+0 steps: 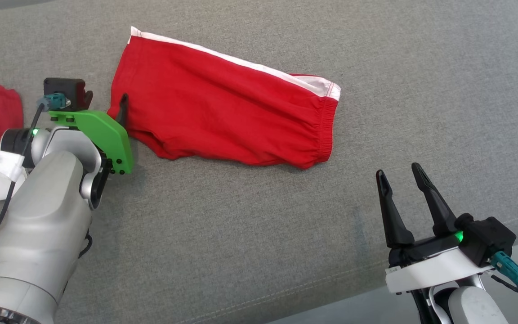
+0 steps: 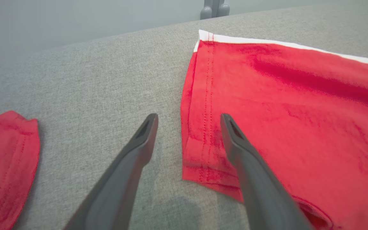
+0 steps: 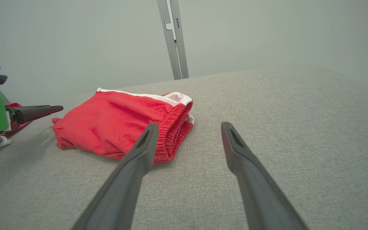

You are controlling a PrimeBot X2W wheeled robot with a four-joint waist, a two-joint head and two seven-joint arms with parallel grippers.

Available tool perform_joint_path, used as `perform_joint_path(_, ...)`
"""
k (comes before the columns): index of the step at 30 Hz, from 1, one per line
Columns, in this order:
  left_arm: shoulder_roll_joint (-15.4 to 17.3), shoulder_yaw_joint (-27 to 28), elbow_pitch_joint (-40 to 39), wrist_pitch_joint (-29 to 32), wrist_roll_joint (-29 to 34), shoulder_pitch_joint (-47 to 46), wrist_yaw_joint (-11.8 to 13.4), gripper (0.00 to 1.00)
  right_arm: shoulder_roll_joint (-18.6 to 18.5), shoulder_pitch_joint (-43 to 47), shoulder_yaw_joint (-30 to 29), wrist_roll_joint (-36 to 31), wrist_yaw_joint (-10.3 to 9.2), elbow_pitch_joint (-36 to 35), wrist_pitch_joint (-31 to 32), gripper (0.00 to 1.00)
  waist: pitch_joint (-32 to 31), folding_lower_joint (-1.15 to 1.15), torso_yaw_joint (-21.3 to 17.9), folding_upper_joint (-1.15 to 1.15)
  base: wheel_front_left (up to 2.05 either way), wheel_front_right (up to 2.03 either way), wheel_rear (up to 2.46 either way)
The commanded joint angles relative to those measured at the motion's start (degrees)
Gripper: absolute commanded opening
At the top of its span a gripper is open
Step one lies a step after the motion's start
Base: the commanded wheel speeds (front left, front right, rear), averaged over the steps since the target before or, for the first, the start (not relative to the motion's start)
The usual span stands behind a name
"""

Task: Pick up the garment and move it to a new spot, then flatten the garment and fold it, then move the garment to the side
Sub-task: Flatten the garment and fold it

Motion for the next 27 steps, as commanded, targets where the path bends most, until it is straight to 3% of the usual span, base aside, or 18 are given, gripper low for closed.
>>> perform_joint_path(1,-0.19,-0.16,-0.27,0.58,-0.26,0.27,-0.26,1.00,-0.01,-0.47,0.03,-0.52,-0.02,0.04,-0.06,1.00,0.06,0.00,0.07,0.00,0.00,0.00,0.00)
perform_joint_path(12,-0.46,-0.19,0.91,4.55,-2.30,3.71,0.52,1.00,-0.01,-1.27,0.58,-0.53,-0.02,-0.25,-0.45,1.00,2.42,0.00,-0.56,0.00,0.00,0.00,0.00)
perform_joint_path(13,-0.46,-0.17,1.06,4.78,-2.40,3.87,0.36,0.95,-0.01,-1.27,0.53,-0.52,-0.02,-0.25,-0.51,1.00,2.58,0.00,-0.59,0.00,0.00,0.00,0.00)
perform_joint_path(14,-0.48,-0.34,1.29,5.40,-2.39,4.07,0.27,0.58,-0.01,-1.20,0.47,-0.51,-0.02,-0.23,-0.55,1.00,2.69,0.00,-0.59,0.00,0.00,0.00,0.00)
perform_joint_path(15,-0.63,-0.49,1.37,5.78,-2.51,4.23,0.19,0.45,0.00,-1.17,0.40,-0.55,-0.02,-0.19,-0.49,1.00,2.75,0.00,-0.58,0.00,0.00,0.00,0.00)
perform_joint_path(17,-0.83,-0.78,1.79,7.04,-2.83,4.61,0.04,0.08,0.00,-1.22,0.34,-0.54,-0.02,-0.11,-0.58,1.00,2.83,0.00,-0.58,0.00,0.00,0.00,0.00)
perform_joint_path(18,-0.87,-0.86,1.85,7.39,-3.03,4.81,-0.07,0.00,0.00,-1.27,0.36,-0.58,-0.02,-0.04,-0.60,1.00,2.84,0.00,-0.61,0.00,0.00,0.00,0.00)
perform_joint_path(23,-0.57,-0.78,1.46,7.00,-3.39,5.04,-0.28,0.00,0.00,-1.60,0.86,-0.62,-0.02,0.33,-0.70,1.00,2.78,0.00,-0.87,0.00,0.00,0.00,0.00)
perform_joint_path(27,-0.37,-0.44,1.07,5.14,-3.08,4.37,1.18,0.00,-0.01,-1.81,0.94,-0.76,-0.02,0.68,-0.76,1.00,2.48,0.00,-0.93,0.00,0.00,0.00,0.00)
